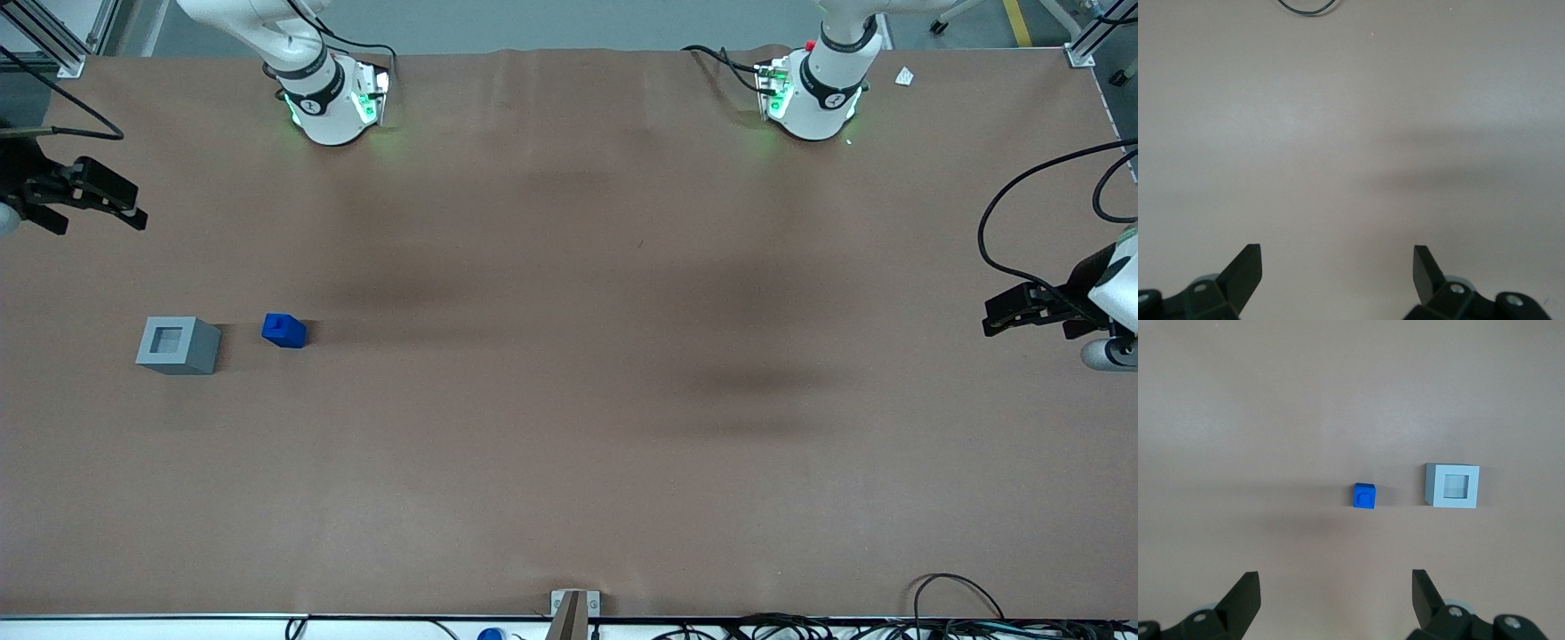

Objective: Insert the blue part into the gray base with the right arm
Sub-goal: 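Move the open right gripper down over the blue block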

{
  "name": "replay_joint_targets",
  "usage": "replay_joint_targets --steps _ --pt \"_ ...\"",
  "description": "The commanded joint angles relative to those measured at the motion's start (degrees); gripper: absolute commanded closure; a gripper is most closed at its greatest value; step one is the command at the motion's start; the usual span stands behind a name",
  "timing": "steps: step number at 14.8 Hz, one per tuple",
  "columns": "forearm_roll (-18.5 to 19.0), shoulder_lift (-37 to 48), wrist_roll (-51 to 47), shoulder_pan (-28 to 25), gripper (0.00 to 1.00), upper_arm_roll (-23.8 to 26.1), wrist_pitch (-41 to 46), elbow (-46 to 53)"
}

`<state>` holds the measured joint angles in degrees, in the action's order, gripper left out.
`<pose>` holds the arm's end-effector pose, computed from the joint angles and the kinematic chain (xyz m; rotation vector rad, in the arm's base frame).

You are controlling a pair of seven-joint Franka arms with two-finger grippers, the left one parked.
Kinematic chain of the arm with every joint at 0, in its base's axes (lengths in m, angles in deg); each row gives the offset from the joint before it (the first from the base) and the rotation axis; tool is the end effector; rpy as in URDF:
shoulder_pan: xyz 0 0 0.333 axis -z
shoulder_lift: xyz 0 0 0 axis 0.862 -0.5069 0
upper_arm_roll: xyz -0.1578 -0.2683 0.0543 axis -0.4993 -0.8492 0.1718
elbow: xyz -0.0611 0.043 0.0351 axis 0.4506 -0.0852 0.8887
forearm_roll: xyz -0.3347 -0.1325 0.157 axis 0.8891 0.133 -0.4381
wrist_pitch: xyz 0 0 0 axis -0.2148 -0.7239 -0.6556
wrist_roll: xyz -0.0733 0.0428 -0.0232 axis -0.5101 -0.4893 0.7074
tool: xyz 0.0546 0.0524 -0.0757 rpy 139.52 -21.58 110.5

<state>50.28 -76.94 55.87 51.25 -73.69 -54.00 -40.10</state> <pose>0.5342 -0.0086 0.6439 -3.1052 -0.0454 -0.0098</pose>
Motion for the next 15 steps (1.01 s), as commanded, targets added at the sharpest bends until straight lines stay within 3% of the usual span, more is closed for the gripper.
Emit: replay_joint_targets --steps 1,8,15 --pt "0.3 0.7 0.3 0.6 0.0 0.3 0.0 -0.9" --pt "0.2 -1.8 0.3 0.8 0.0 0.2 -0.7 -0.4" --pt "-0.4 -5.0 0.3 2.1 0.0 0.2 -10.4 -7.1"
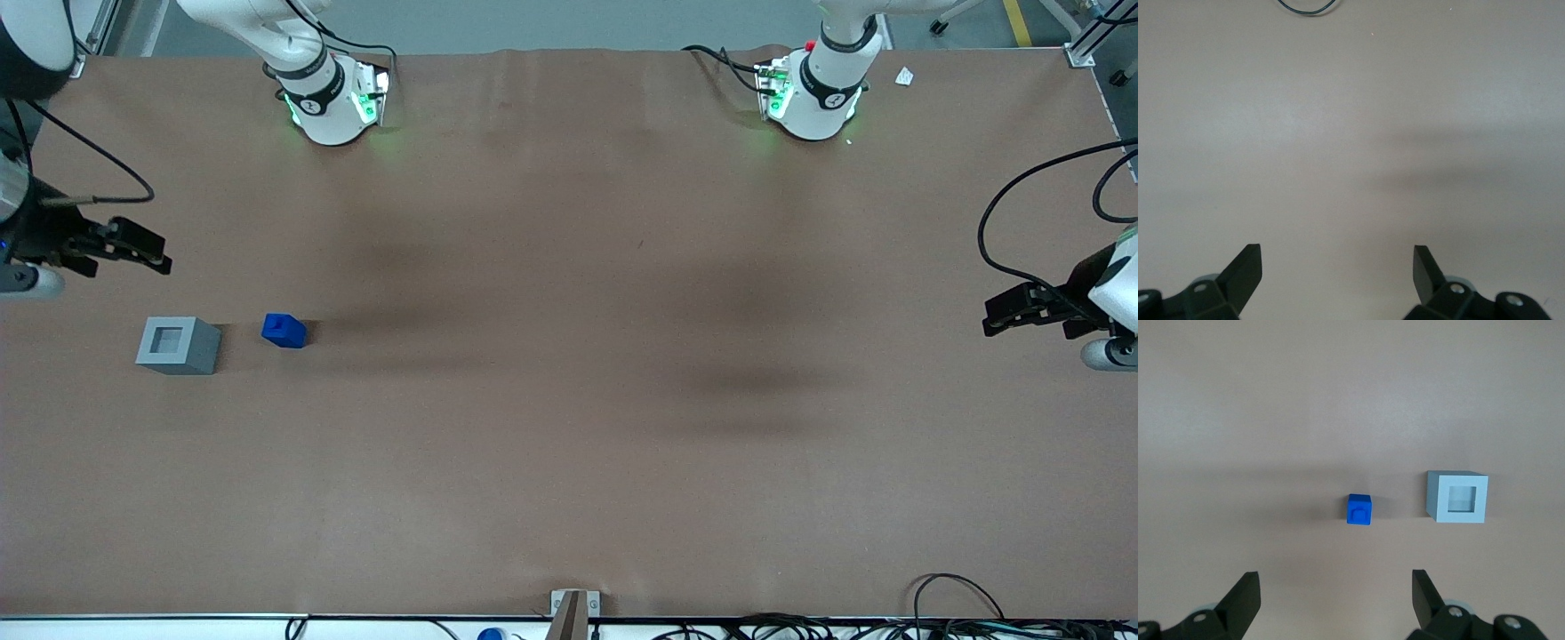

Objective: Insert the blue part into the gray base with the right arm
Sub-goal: 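Move the open right gripper down over the blue block, then close the right gripper on the blue block and lift it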

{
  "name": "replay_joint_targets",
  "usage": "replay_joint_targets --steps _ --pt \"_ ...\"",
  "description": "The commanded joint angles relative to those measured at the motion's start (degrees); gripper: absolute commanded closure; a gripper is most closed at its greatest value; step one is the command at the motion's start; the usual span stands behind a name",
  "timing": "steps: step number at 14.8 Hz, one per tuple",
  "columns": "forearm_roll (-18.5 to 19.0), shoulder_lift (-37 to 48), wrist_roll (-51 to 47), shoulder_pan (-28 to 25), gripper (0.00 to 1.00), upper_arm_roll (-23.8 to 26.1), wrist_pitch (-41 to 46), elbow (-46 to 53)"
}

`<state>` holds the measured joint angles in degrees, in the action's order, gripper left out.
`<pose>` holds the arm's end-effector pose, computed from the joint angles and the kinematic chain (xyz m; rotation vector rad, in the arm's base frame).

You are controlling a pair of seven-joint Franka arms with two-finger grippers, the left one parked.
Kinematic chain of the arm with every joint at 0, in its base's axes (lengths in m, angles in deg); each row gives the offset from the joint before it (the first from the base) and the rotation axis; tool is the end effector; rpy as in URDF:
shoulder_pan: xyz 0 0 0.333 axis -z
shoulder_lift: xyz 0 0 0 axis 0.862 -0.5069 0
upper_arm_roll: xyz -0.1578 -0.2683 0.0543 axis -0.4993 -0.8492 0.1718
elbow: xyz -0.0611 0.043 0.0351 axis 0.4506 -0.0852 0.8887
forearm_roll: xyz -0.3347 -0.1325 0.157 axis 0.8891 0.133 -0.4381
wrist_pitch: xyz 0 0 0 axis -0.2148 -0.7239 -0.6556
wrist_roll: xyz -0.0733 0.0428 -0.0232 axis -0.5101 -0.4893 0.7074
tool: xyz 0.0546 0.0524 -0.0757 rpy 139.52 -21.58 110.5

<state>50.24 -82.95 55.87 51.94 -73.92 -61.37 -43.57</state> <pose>0.5738 -0.0141 0.5689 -3.1204 -0.0140 0.0459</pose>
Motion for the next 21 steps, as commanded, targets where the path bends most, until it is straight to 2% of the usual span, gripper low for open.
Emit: replay_joint_targets --steps 1,6,13,21 --pt "-0.3 1.0 0.3 1.5 0.0 0.5 -4.7 -5.1" --pt "-0.4 1.0 0.3 2.5 0.0 0.5 -9.7 -10.2" --pt "-0.9 0.5 0.4 2.6 0.0 0.5 -22.7 -22.2" --pt "-0.9 -4.6 0.4 2.5 0.0 0.6 -26.9 -24.5"
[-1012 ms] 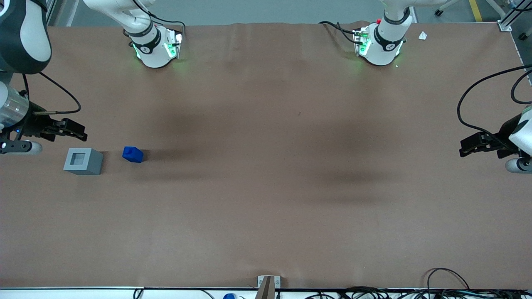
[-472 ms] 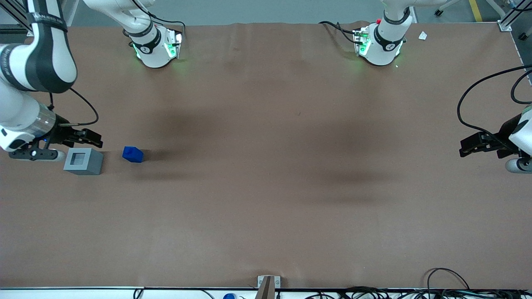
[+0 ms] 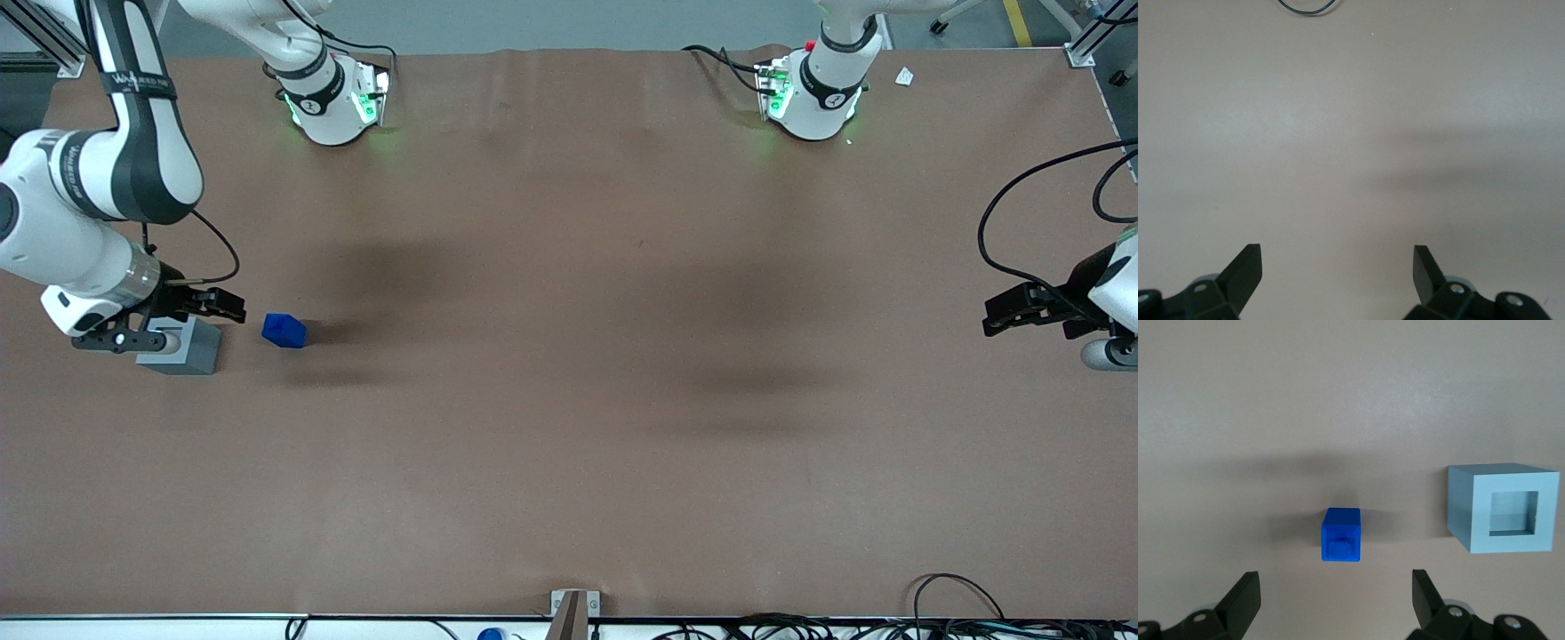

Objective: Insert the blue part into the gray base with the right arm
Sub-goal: 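Close the right gripper on the blue block and lift it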

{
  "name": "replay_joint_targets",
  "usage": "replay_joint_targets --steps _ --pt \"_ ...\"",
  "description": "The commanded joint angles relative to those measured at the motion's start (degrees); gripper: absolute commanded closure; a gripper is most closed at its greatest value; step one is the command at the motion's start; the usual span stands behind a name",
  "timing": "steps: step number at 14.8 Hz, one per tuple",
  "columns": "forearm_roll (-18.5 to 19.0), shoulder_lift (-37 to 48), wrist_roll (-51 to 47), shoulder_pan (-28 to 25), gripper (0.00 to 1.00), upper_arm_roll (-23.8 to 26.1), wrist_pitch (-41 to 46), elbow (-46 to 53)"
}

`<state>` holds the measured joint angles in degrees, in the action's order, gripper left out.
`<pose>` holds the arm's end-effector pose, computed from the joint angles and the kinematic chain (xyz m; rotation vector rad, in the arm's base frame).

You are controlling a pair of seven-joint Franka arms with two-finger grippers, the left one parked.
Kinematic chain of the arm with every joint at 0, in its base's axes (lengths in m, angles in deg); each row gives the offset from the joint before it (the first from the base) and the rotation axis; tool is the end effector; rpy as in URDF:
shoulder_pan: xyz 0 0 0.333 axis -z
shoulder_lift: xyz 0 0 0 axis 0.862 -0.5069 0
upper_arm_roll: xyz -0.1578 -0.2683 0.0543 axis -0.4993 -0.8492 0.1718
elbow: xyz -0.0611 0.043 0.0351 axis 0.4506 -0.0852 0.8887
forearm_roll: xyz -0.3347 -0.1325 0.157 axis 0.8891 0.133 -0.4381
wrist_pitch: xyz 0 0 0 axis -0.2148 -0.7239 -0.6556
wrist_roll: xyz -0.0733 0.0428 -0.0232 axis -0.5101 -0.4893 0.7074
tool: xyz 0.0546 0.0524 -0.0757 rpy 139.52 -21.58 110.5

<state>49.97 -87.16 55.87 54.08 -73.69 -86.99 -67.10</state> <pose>0.5622 -0.0343 0.3723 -3.1280 0.0605 0.1027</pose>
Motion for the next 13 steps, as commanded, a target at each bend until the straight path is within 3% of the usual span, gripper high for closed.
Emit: replay_joint_targets --steps 1,13 --pt "-0.8 -1.0 0.4 0.4 0.0 0.4 -1.8 -1.0" --pt "-0.8 -7.5 0.4 0.5 0.0 0.6 -5.9 -2.8"
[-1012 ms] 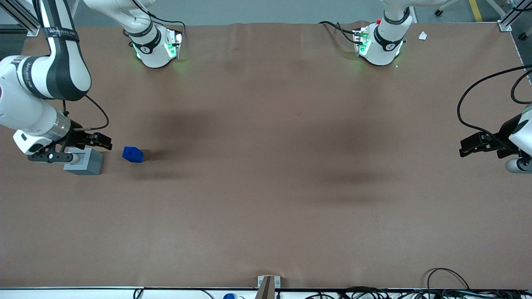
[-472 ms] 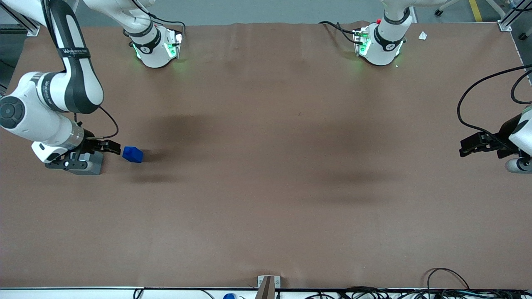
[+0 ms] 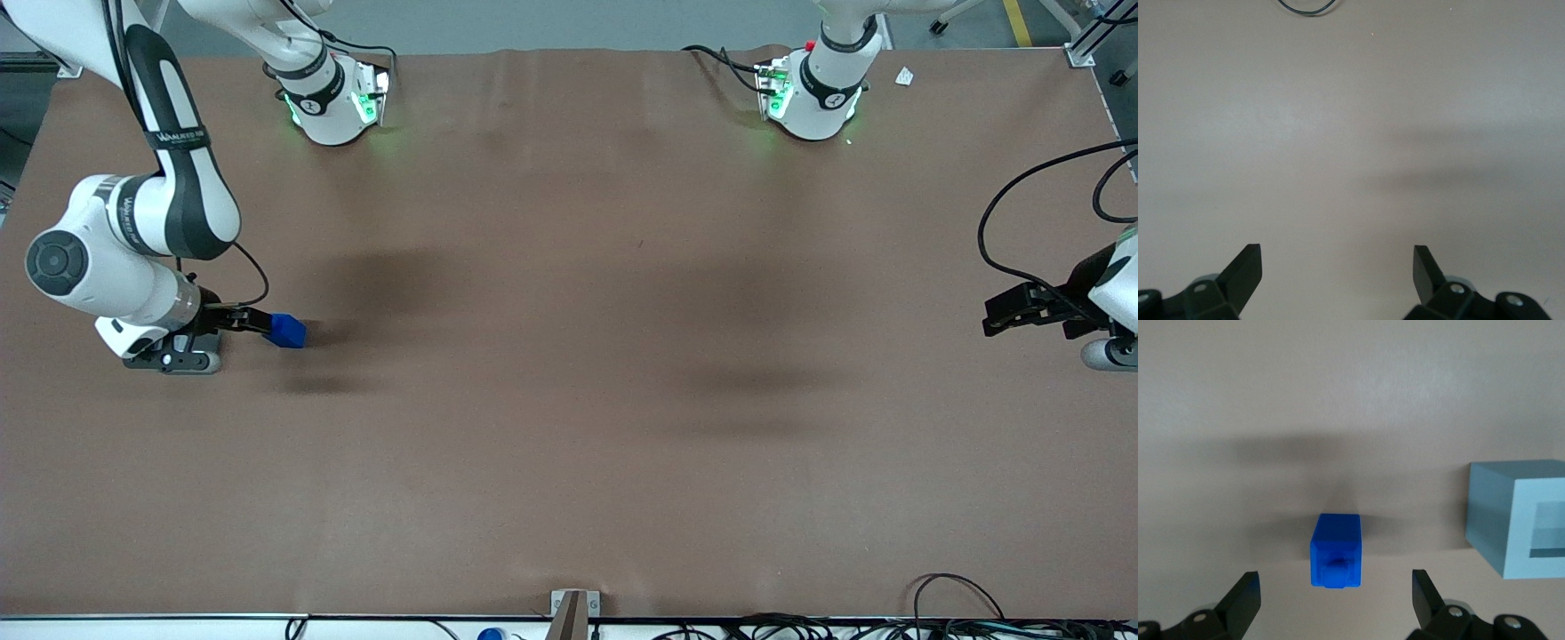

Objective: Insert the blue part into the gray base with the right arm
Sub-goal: 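Close the right gripper on the blue block and lift it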

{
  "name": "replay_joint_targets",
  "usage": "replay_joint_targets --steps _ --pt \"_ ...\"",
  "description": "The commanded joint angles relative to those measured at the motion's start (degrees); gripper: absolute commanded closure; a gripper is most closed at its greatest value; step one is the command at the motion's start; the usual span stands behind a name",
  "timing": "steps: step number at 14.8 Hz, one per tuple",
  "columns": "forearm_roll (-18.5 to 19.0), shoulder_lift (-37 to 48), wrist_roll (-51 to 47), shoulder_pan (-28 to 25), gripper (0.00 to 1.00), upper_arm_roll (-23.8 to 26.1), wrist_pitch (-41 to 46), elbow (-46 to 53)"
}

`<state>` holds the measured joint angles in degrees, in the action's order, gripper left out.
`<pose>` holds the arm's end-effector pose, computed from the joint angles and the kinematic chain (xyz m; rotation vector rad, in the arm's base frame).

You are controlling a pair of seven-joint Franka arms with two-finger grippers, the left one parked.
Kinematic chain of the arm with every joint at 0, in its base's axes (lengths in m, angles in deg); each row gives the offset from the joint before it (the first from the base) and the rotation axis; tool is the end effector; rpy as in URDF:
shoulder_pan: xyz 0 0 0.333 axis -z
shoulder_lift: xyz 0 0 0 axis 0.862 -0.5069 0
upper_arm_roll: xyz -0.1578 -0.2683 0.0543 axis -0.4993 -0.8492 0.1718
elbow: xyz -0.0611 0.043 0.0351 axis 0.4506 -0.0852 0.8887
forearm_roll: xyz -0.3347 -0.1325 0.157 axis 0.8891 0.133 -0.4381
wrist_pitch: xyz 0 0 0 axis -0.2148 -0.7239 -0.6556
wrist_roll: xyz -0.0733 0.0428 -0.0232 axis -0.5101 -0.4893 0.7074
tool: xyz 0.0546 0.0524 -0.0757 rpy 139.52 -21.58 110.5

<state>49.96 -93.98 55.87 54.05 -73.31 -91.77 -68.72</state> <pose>0.5641 -0.0309 0.3001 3.1295 -0.0519 -0.2021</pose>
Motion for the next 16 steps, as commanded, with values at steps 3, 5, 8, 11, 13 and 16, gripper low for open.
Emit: replay_joint_targets --steps 3,5,8,11,13,16 --pt "-2.7 -3.3 0.4 0.4 0.01 0.3 -1.1 -1.2" --pt "-3.6 -4.6 0.4 0.3 0.03 0.3 -1.1 -1.2" --pt "-3.6 -6.3 0.8 -0.1 0.08 0.3 -1.3 -0.9" --pt "-3.4 -7.3 1.1 -0.4 0.17 0.3 -2.0 -1.0" --pt "-3.3 -7.6 1.2 -0.7 0.33 0.3 -2.0 -0.9" --pt "-2.9 -7.6 1.2 -0.7 0.62 0.2 -1.9 -0.5"
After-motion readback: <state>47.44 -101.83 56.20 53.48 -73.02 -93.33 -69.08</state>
